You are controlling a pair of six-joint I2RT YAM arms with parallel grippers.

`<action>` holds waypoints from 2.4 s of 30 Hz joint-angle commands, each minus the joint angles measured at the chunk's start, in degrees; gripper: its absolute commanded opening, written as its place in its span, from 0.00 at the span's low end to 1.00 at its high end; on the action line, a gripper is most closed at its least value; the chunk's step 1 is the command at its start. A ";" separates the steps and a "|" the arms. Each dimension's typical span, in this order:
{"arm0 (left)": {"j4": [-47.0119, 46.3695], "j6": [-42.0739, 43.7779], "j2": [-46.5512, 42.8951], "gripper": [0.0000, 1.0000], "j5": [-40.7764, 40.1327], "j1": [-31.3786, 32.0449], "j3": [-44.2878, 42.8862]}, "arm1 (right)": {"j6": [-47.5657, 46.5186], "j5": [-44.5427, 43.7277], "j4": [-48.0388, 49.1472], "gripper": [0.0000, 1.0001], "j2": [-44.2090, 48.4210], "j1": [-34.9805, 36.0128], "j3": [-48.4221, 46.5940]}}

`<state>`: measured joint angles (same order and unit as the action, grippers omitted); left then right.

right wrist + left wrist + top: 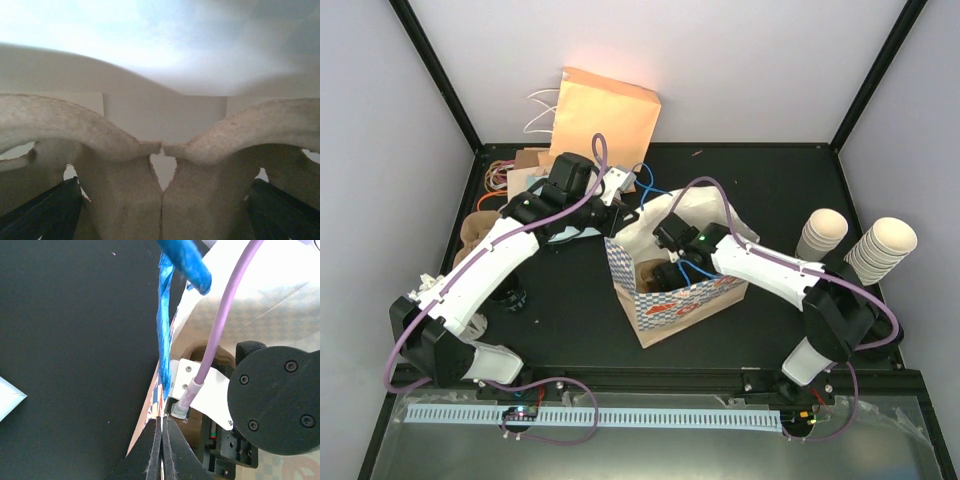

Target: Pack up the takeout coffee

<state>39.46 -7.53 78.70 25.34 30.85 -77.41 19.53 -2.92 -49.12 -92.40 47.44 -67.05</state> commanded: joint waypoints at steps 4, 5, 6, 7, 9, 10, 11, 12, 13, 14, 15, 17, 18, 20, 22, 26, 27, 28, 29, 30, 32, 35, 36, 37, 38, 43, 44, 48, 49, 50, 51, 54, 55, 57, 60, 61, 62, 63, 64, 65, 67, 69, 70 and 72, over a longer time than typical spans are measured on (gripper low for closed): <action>-0.52 -0.12 -2.01 0.02 0.23 0.37 -1.01 | -0.19 -1.62 -3.62 0.90 1.59 -0.29 -3.54; -0.38 -0.05 -2.05 0.02 0.04 0.47 -0.99 | -0.26 -1.65 -3.99 0.90 1.75 -0.26 -4.12; -0.36 0.06 -2.12 0.02 -0.14 0.53 -0.99 | -0.34 -1.72 -4.39 0.90 1.90 -0.32 -4.64; -0.21 0.06 -2.13 0.02 -0.37 0.60 -0.99 | -0.37 -1.81 -4.77 0.89 2.06 -0.25 -5.26; -0.26 0.20 -2.36 0.02 -0.75 0.87 -0.94 | -0.38 -1.86 -5.15 0.89 2.47 -0.25 -5.95; -0.33 0.30 -2.52 0.02 -0.90 0.98 -0.94 | -0.39 -1.79 -5.40 0.89 2.60 -0.27 -6.22; -0.45 0.44 -2.63 0.02 -1.02 1.07 -0.99 | -0.49 -1.82 -5.77 0.90 2.64 -0.31 -6.58; -0.45 0.68 -2.73 0.01 -1.22 1.25 -0.99 | -0.58 -1.82 -6.01 0.93 2.75 -0.26 -6.94; -0.45 0.86 -2.83 0.02 -1.75 1.45 -1.06 | -0.70 -1.98 -6.35 0.96 2.94 -0.26 -7.36; -0.50 1.19 -2.90 0.02 -2.05 1.67 -1.14 | -0.78 -2.22 -6.59 0.97 3.15 -0.28 -7.84; -0.45 1.46 -2.98 0.02 -2.37 1.93 -1.19 | -0.92 -2.33 -6.84 0.98 3.37 -0.28 -8.33; -0.24 2.16 -3.02 0.02 -2.97 2.54 -1.44 | -1.19 -2.15 -7.64 0.98 3.90 -0.27 -9.69; -0.06 2.51 -2.91 0.02 -3.40 2.85 -1.62 | -1.35 -1.97 -8.04 0.98 4.11 -0.32 -10.54; 0.28 3.28 -2.93 0.01 -4.51 3.78 -2.04 | -1.63 -1.68 -8.76 0.98 4.64 -0.25 -12.12; 0.73 3.84 -3.03 0.02 -6.23 4.67 -2.45 | -1.79 -1.74 -9.56 0.98 5.13 -0.31 -13.73; 0.58 4.36 -3.77 0.02 -8.73 5.79 -2.25 | -2.12 -2.56 -11.65 0.97 5.94 -0.30 -17.14; 0.46 4.44 -3.95 0.02 -9.00 5.92 -2.09 | -2.20 -2.65 -12.37 0.97 6.18 -0.27 -18.10; 0.45 4.57 -4.13 0.02 -9.53 6.07 -2.13 | -2.36 -2.89 -13.01 0.97 6.44 -0.31 -19.14; 0.47 4.62 -4.30 0.02 -9.85 6.21 -2.11 | -2.46 -3.15 -13.82 0.97 6.89 -0.30 -20.31; 0.44 4.71 -4.46 0.01 -10.21 6.30 -2.13 | -2.49 -3.36 -14.34 0.97 7.41 -0.32 -21.16; 0.34 4.88 -4.88 0.02 -10.63 6.35 -2.09 | -2.67 -3.73 -15.49 0.97 8.62 -0.32 -23.11; -0.11 4.98 -4.96 0.02 -10.72 6.44 -2.00 | -2.98 -3.84 -17.05 0.97 10.33 -0.32 -25.53; -0.23 4.94 -4.96 0.02 -10.61 6.52 -2.13 | -3.18 -3.78 -17.01 0.97 10.73 -0.34 -25.62; -0.38 4.83 -4.96 0.02 -10.42 6.55 -2.13 | -3.30 -3.69 -17.02 0.96 10.97 -0.34 -25.48; -0.62 4.74 -4.96 0.02 -10.22 6.61 -2.07 | -3.30 -3.80 -17.10 0.96 10.94 -0.32 -25.24; -1.22 4.35 -4.96 0.02 -9.80 6.76 -2.05 | -3.42 -4.45 -16.79 0.93 9.17 -0.30 -22.99; -1.35 4.32 -4.96 0.02 -9.72 6.72 -2.05 | -3.33 -4.42 -16.11 0.91 9.03 -0.32 -22.46; -1.39 4.24 -5.00 0.02 -9.70 6.80 -1.96 | -3.36 -4.40 -14.14 0.83 8.92 -0.34 -20.58; -1.37 4.20 -6.42 0.02 -9.70 6.78 -1.86 | -3.31 -4.57 -14.01 0.81 8.78 -0.33 -20.38; -1.26 4.19 -6.68 0.02 -9.72 6.84 -1.85 | -3.27 -4.65 -13.97 0.79 8.55 -0.41 -20.33; -1.31 4.19 -6.79 0.02 -9.70 6.80 -1.85 | -3.27 -4.64 -13.94 0.77 8.41 -0.35 -20.25; -1.37 4.22 -6.98 0.02 -9.87 6.78 -1.68 | -3.28 -4.92 -13.54 0.75 8.29 -0.36 -19.79; -1.48 4.19 -7.04 0.01 -9.87 6.77 -1.58 | -3.30 -4.96 -13.28 0.74 8.21 -0.33 -19.54; -1.62 4.19 -7.06 0.02 -9.92 6.77 -1.52 | -3.42 -5.19 -12.57 0.73 7.75 -0.33 -18.78; -1.94 4.19 -7.22 0.02 -9.79 6.83 -1.37 | -3.49 -4.97 -11.70 0.70 6.36 -0.29 -17.72; -2.07 4.30 -7.24 0.02 -9.79 6.81 -1.23 | -3.53 -4.80 -11.55 0.69 5.90 -0.37 -17.50; -2.26 4.40 -7.32 0.02 -9.79 6.78 -1.04 | -3.50 -4.74 -11.15 0.69 5.50 -0.36 -17.10; -2.50 4.53 -7.39 0.02 -9.81 6.83 -0.89 | -3.51 -4.65 -10.68 0.68 5.22 -0.33 -16.60; -2.85 4.54 -7.53 0.02 -9.79 6.81 -0.57 | -3.56 -4.39 -10.19 0.67 5.07 -0.35 -16.22; -3.12 4.54 -7.65 0.02 -9.69 6.85 -0.25 | -3.66 -4.08 -9.54 0.67 4.85 -0.34 -15.86; -3.42 4.62 -7.74 0.01 -9.53 6.79 0.01 | -3.75 -3.35 -8.82 0.63 4.54 -0.42 -15.30; -3.49 4.63 -7.77 0.02 -9.48 6.82 0.06 | -3.76 -3.44 -7.89 0.63 4.11 -0.46 -14.68; -3.51 4.62 -7.77 0.02 -9.40 6.84 0.06 | -3.78 -3.57 -7.51 0.63 3.81 -0.48 -14.43; -3.45 4.63 -7.67 0.02 -9.27 6.83 0.06 | -3.77 -3.88 -6.73 0.63 3.00 -0.65 -13.91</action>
<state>38.52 -3.42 72.58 15.62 37.28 -77.14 16.32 -6.48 -59.18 -88.60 47.22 -81.71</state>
